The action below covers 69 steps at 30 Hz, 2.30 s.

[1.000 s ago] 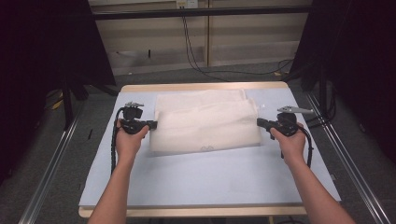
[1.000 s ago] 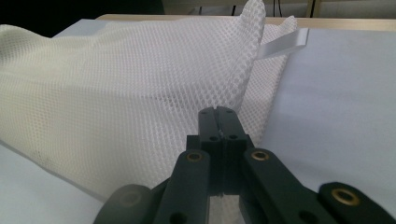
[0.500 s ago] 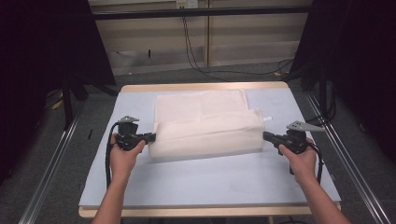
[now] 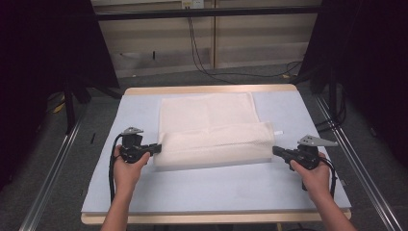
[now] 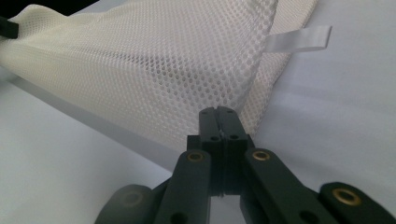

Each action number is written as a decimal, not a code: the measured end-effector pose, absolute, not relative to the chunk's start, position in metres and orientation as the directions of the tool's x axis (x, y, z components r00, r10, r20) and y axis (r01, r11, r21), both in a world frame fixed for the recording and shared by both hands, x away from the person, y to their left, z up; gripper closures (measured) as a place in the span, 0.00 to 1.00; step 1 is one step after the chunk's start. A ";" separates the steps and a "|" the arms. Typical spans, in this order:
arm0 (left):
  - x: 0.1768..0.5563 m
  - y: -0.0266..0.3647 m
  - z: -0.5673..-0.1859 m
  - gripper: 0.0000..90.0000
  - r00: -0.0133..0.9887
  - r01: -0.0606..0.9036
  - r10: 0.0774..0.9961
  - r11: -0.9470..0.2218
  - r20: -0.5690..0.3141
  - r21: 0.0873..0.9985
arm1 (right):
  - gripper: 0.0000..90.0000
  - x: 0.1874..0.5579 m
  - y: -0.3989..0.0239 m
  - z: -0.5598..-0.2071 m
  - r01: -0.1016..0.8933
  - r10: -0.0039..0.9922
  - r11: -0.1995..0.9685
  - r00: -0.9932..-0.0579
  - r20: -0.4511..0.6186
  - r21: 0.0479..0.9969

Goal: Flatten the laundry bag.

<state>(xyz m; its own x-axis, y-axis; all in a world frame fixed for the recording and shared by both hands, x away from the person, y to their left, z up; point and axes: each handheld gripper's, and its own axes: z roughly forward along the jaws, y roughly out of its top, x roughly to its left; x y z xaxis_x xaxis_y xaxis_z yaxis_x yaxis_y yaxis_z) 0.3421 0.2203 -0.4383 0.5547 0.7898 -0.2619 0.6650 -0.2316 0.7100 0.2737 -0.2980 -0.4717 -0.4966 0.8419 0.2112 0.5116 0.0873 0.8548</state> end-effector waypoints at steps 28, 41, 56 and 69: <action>0.320 0.219 -0.445 0.92 0.571 0.660 0.783 -0.262 -0.244 0.704 | 0.91 0.286 -0.315 -0.465 0.533 0.883 0.064 -0.424 0.201 0.844; 0.314 0.221 -0.446 0.89 0.576 0.661 0.777 -0.259 -0.255 0.704 | 0.97 0.281 -0.313 -0.470 0.509 0.770 0.132 -0.592 0.235 0.850; 0.308 0.233 -0.439 0.60 0.556 0.672 0.788 -0.239 -0.265 0.701 | 0.96 0.268 -0.314 -0.479 0.493 0.739 0.196 -0.642 0.203 0.848; 0.309 0.245 -0.439 0.64 0.551 0.690 0.782 -0.228 -0.293 0.687 | 0.95 0.268 -0.313 -0.480 0.489 0.746 0.203 -0.639 0.189 0.848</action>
<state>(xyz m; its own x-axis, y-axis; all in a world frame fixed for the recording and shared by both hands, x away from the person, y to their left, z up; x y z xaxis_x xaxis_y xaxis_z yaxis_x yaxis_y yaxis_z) 0.3093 0.2454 -0.4392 0.5506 0.7815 -0.2934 0.6899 -0.2282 0.6870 0.2676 -0.3134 -0.4805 -0.6385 0.7460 0.1892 0.4888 0.2032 0.8484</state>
